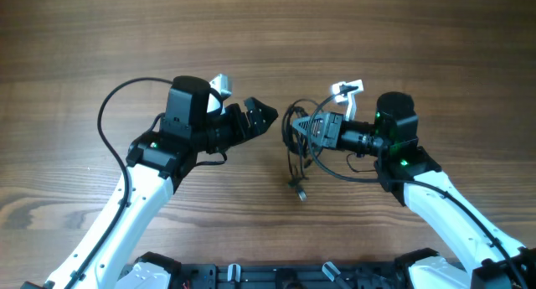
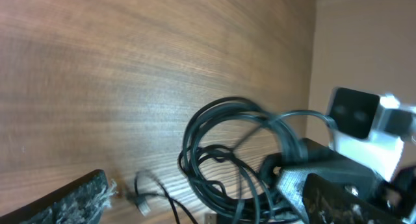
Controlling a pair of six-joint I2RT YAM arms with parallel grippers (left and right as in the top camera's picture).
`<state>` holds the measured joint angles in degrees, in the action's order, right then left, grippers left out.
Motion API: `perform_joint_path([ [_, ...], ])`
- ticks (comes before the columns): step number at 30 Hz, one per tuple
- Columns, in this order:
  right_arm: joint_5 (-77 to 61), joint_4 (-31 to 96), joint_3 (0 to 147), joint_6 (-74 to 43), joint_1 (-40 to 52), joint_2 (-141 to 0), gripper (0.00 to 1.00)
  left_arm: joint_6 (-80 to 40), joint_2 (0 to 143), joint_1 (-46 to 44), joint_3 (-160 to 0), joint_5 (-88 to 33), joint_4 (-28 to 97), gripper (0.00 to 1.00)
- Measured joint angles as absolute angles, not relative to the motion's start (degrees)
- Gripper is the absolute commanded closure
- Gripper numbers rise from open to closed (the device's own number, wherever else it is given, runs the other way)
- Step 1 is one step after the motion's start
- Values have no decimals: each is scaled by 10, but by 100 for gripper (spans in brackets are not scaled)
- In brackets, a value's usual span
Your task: Untangle cables
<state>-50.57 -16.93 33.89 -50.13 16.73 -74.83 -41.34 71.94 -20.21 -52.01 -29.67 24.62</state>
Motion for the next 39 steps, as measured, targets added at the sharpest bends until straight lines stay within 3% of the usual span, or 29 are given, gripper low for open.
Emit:
perform_joint_path([
  [15,-695,-232,339,-418,167,-750,82,-92,719,-202,-520,-314,348,18],
  [32,-752,-232,339,-417,167,-750,81,-46,719,-202,-520,-307,304,14],
  [39,-770,-232,339,-422,167,-750,84,-45,738,-227,-520,-308,273,25],
])
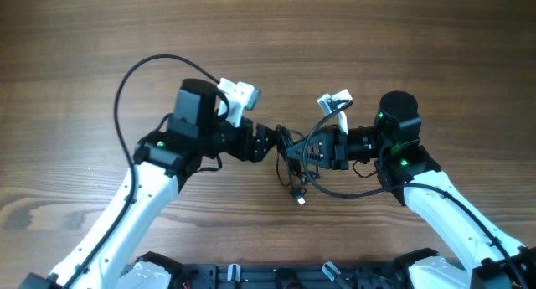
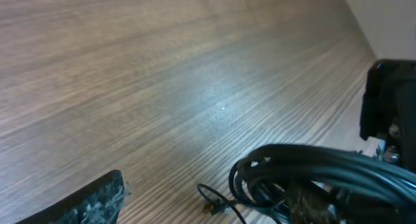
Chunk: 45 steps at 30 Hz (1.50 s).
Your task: Untangle cables
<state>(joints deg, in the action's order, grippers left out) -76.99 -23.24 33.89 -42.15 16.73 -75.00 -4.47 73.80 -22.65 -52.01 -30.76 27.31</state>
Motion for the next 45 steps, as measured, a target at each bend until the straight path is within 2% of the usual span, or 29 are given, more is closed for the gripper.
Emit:
perform_joint_path([
  [1,-776,-232,339,-422,167,-750,84,-43,744,-232,-520,-307,272,32],
  [3,-784,-232,339,-423,167,-750,82,-40,767,-249,-520,-308,267,36],
  [6,-784,-232,339,-424,167,-750,79,-33,792,-267,-520,-313,265,55],
  [9,-784,-232,339,-424,167,-751,78,-26,797,-270,-520,-322,259,57],
  [10,-784,-232,339,-424,167,-751,78,-26,797,-270,-520,-327,251,66],
  [11,-784,-232,339,-424,167,-751,76,-26,797,-270,-520,-333,242,80],
  [12,-784,-232,339,-425,167,-751,69,-27,797,-270,-520,-338,234,92],
  [13,-784,-232,339,-427,167,-751,62,-26,797,-270,-520,-343,227,96],
  [17,-782,-232,339,-436,167,-751,45,-25,798,-270,-520,-345,223,96],
  [18,-778,-231,339,-436,167,-751,37,-29,798,-270,-520,-338,228,96],
  [19,-772,-227,339,-437,167,-751,26,-36,798,-270,-520,-322,236,96],
  [21,-751,-210,339,-434,167,-751,18,-61,798,-265,-520,-278,260,96],
  [22,-729,-191,339,-436,167,-751,7,-87,798,-257,-520,-240,284,96],
  [24,-688,-144,340,-439,167,-752,0,-132,797,-237,-520,-189,311,96],
  [25,-652,-103,342,-434,167,-752,0,-156,796,-221,-520,-163,334,95],
  [27,-540,-7,340,-437,167,-752,0,-220,794,-171,-520,-110,363,43],
  [28,-493,39,343,-440,168,-752,0,-243,791,-157,-520,-101,378,30],
  [29,-459,67,343,-445,168,-752,0,-261,788,-150,-520,-96,391,11],
  [30,-392,112,340,-455,168,-752,0,-303,781,-135,-520,-86,414,0],
  [34,-298,161,340,-473,167,-753,0,-354,780,-127,-520,-77,437,0],
  [42,-243,161,340,-482,167,-753,0,-377,780,-127,-520,-73,402,2],
  [43,-239,161,340,-482,167,-753,0,-356,781,-127,-520,-71,397,7],
  [44,-237,161,340,-482,167,-753,0,-326,785,-127,-520,-68,390,18],
  [45,-235,161,340,-482,167,-753,0,-306,791,-127,-520,-61,387,23],
])
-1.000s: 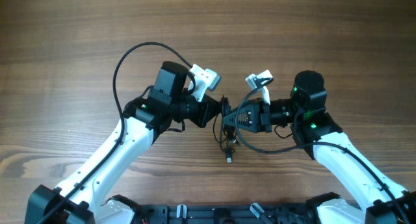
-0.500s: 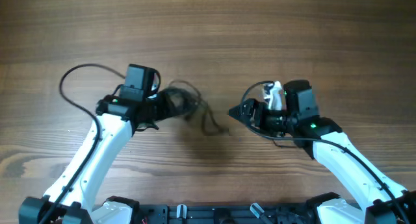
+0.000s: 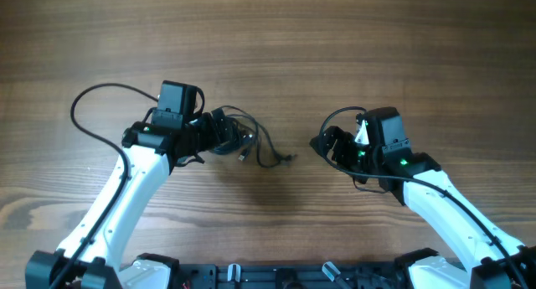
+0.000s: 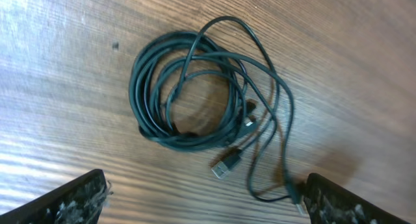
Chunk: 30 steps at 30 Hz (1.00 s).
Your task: Untangle cables
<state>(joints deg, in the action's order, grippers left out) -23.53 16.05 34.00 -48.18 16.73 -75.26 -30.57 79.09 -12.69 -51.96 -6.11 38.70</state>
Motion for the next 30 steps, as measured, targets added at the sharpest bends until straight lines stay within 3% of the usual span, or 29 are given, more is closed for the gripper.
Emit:
perform_joint_path([
  [8,-223,161,340,-482,167,-753,0,-173,906,-127,-520,40,275,22],
  [10,-222,161,340,-482,167,-753,0,-126,934,-127,-520,47,247,29],
  [14,-220,161,340,-482,167,-753,0,-39,987,-127,-520,51,232,33],
  [15,-219,161,340,-482,167,-753,0,-29,997,-127,-520,51,232,38],
  [16,-218,161,340,-482,167,-753,0,-22,1002,-127,-521,49,228,68],
  [17,-215,161,340,-482,167,-753,0,-11,1006,-127,-524,46,224,84],
  [19,-213,161,340,-482,167,-753,0,-10,1014,-128,-528,41,217,93],
  [23,-208,161,340,-482,167,-753,0,-105,1020,-130,-536,40,218,96],
  [28,-203,160,340,-482,167,-753,0,-379,1022,-123,-554,-8,280,96],
  [30,-203,156,340,-482,167,-753,0,-437,1022,-125,-555,-18,290,96],
])
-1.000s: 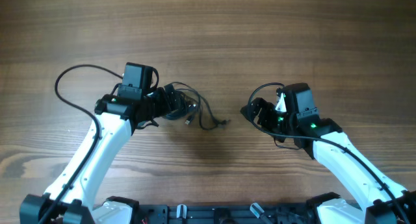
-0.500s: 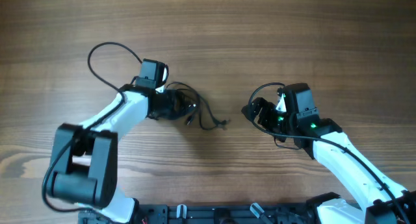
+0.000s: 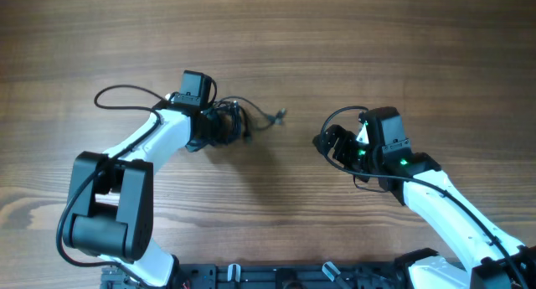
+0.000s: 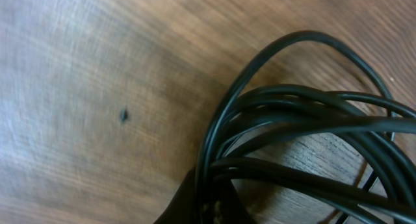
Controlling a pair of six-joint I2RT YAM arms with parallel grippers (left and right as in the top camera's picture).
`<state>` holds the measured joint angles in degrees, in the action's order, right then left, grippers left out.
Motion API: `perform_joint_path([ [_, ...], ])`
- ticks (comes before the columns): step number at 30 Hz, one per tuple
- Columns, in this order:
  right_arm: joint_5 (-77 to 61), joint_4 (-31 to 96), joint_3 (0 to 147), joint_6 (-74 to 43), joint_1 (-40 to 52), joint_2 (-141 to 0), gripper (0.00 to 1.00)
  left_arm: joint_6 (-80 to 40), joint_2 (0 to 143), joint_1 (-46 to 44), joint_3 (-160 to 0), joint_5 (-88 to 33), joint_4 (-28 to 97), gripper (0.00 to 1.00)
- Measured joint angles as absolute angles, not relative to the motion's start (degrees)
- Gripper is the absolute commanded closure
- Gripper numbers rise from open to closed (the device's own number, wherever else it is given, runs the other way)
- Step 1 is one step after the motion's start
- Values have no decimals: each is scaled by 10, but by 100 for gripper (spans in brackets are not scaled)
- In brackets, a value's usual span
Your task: Untangle cables
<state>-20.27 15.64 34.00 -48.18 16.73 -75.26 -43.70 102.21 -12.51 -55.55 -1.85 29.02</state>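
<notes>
A dark cable coil (image 3: 237,115) lies left of the table's middle, and one loose plug end (image 3: 280,115) trails off to its right. My left gripper (image 3: 223,126) is down on the coil. In the left wrist view the coil's strands (image 4: 286,110) fill the frame, and the left gripper (image 4: 208,208) is shut on several of them at the bottom edge. My right gripper (image 3: 324,142) hovers right of centre, apart from the cable, open with nothing in it.
Bare wooden tabletop (image 3: 276,38) lies all around. The left arm's own black supply cable (image 3: 117,95) loops out to the left of its wrist. The right arm's supply cable (image 3: 343,113) arches over its wrist.
My left gripper was open above the coil; now it is down and shut on the coil's strands. The coil sits slightly farther back, its loose end now pointing right. The right arm has barely moved.
First my right gripper held the coil up at the centre, my left open nearby. Then both grippers met at the coil. Later the coil lay on the table at the left under my open left gripper, the right one empty. Now my left grips the coil.
</notes>
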Motion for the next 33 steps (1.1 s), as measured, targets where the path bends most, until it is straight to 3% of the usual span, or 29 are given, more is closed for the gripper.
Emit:
perform_joint_path([
  [4,-205,169,340,-479,167,-753,0,-467,1021,-141,-556,-18,303,96],
  [12,-338,134,340,-280,167,-753,0,-281,961,-175,-526,-87,447,96],
  [14,-353,109,340,-287,167,-753,0,-262,928,-177,-520,-94,464,96],
  [19,-409,80,340,-513,175,-753,0,-244,823,-177,-520,-96,476,96],
  [25,-462,26,340,-729,268,-753,0,-240,765,-177,-520,-98,476,96],
  [33,-295,1,340,-990,352,-753,0,-208,765,-217,-520,-113,476,96],
])
